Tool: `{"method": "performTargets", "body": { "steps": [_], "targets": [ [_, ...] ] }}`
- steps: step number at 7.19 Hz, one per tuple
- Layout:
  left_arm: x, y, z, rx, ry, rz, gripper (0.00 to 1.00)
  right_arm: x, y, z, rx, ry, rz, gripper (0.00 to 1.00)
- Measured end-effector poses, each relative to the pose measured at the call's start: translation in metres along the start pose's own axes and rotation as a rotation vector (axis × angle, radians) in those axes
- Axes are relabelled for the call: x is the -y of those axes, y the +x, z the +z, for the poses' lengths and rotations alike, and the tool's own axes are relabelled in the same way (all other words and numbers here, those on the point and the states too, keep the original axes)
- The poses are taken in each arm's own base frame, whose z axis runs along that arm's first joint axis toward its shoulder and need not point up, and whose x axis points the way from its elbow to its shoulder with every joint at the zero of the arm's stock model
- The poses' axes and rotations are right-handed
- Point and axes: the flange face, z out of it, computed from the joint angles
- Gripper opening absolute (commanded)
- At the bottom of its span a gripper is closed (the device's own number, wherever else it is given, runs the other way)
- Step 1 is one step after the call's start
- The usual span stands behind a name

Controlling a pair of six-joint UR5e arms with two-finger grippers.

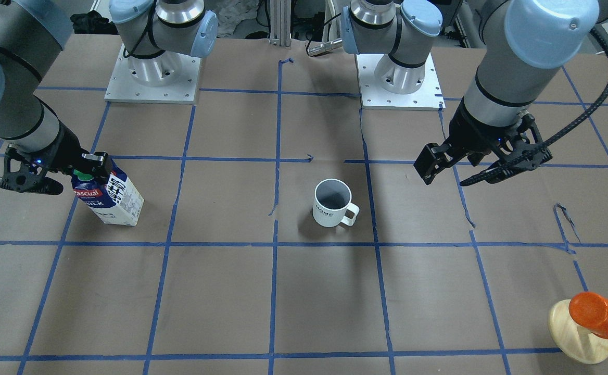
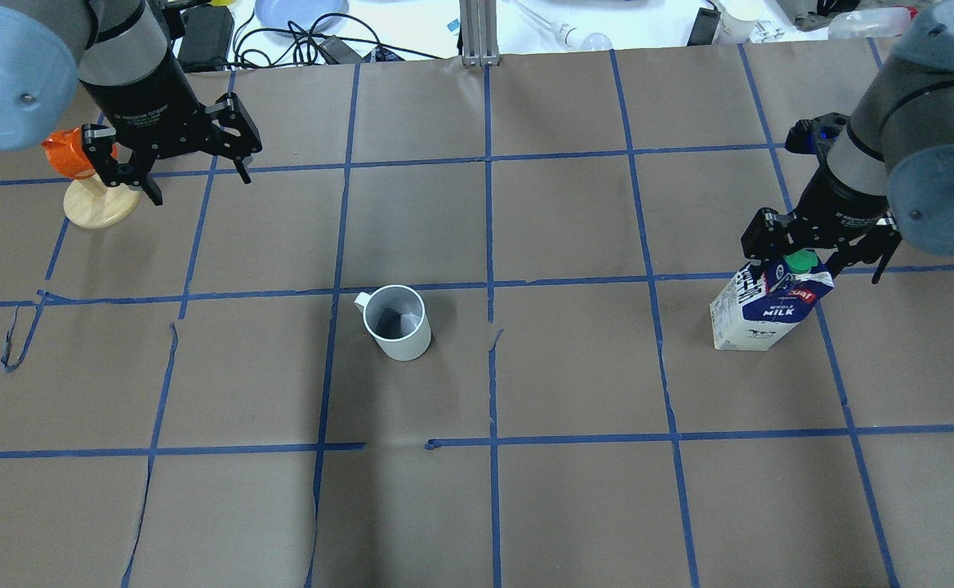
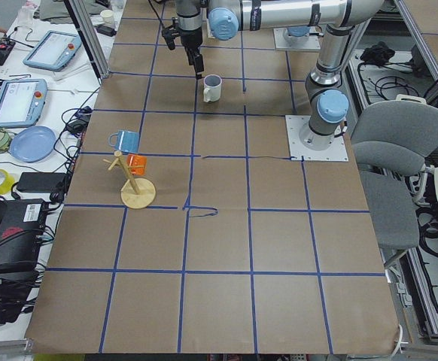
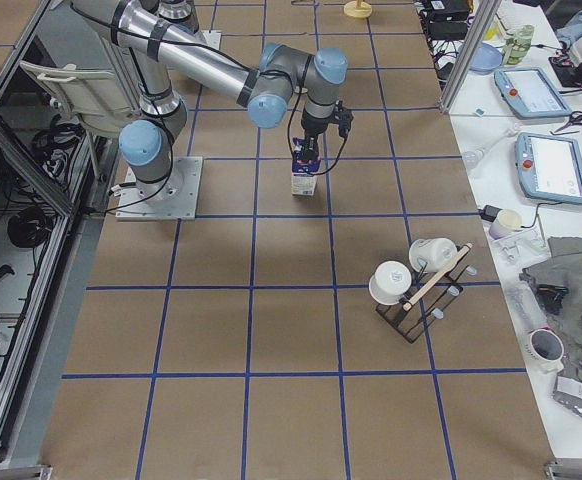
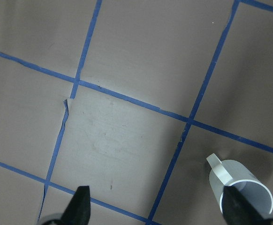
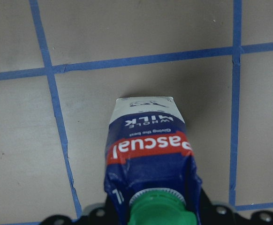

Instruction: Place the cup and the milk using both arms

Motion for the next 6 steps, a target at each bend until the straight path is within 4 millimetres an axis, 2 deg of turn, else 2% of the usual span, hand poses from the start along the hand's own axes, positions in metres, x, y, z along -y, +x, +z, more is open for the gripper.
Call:
{"method": "performTargets", "body": {
  "steps": [2, 3, 4, 5, 6],
  "targets": [
    [-0.003, -0.001, -0.002, 0.000, 0.004, 0.092, 1.00, 0.003, -0.003, -0.012, 0.004, 0.021, -0.001, 0.14],
    [-0.004, -0.001, -0.004, -0.002, 0.008, 0.149, 1.00, 0.007, -0.013, -0.026, 0.019, 0.037, -0.010, 0.14],
    [-0.005, -0.002, -0.005, -0.003, 0.009, 0.176, 1.00, 0.010, -0.034, -0.039, 0.046, 0.045, -0.027, 0.15],
    [-0.005, -0.002, -0.004, -0.004, 0.008, 0.187, 1.00, 0.009, -0.068, -0.046, 0.075, 0.050, -0.054, 0.15],
    [-0.006, -0.002, -0.004, -0.004, 0.006, 0.189, 1.00, 0.004, -0.113, -0.047, 0.106, 0.051, -0.076, 0.15]
  ]
}}
